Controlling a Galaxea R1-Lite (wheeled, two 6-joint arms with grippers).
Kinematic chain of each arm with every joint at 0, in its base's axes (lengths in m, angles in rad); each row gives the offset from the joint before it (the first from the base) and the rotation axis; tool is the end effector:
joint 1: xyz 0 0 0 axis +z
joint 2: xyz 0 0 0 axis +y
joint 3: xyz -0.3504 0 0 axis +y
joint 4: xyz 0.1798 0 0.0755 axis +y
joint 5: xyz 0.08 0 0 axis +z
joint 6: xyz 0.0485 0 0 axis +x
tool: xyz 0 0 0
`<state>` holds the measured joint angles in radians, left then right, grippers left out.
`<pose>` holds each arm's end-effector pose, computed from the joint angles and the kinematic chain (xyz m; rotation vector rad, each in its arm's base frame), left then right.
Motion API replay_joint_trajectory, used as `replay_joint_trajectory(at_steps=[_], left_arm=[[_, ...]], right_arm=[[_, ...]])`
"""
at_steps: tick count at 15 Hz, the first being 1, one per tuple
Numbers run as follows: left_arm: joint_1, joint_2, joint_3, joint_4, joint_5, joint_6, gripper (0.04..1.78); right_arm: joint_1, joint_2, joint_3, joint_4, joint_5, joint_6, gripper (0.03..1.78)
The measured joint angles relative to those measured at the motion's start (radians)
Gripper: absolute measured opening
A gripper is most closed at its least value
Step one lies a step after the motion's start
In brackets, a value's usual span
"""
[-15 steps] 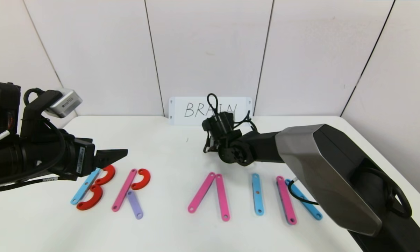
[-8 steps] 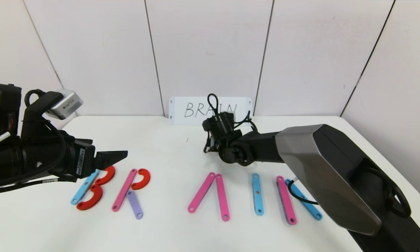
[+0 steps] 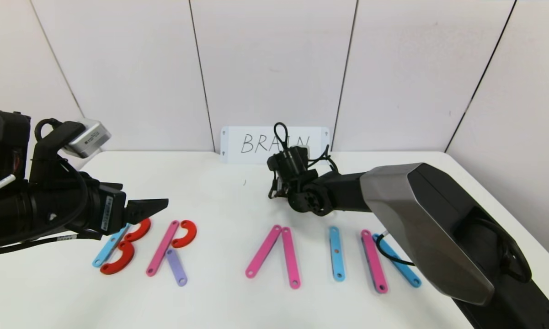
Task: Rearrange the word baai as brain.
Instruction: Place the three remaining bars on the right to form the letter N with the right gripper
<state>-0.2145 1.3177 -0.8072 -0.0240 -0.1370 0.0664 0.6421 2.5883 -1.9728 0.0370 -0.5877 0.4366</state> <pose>0.2128 -0.0531 0.2574 0.0834 0.4770 -0.3606 0.4839 0.3283 0.0689 0.0497 0.5286 -0.0638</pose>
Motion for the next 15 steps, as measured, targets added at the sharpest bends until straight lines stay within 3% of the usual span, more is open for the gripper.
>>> replay_joint_trajectory(at_steps=[2, 4, 10, 12, 15], left_arm=[[-0.001, 0.000, 0.000, 0.000, 0.000, 0.000, 1.73], [-0.001, 0.000, 0.000, 0.000, 0.000, 0.000, 1.73], [-0.001, 0.000, 0.001, 0.000, 0.000, 0.001, 1.73], [-0.001, 0.000, 0.001, 0.000, 0.000, 0.001, 1.73], [-0.002, 0.000, 0.001, 0.000, 0.000, 0.000, 1.73]], right_arm=[[0.000, 0.001, 0.000, 0.001, -0.001, 0.000, 1.61], [0.000, 0.003, 0.000, 0.004, -0.004, -0.003, 1.40], [0.000, 0.005, 0.002, 0.011, -0.007, -0.006, 0.43], [0.000, 0.005, 0.002, 0.012, -0.008, -0.007, 0.32], [-0.004, 0.005, 0.002, 0.021, -0.009, -0.009, 0.31]])
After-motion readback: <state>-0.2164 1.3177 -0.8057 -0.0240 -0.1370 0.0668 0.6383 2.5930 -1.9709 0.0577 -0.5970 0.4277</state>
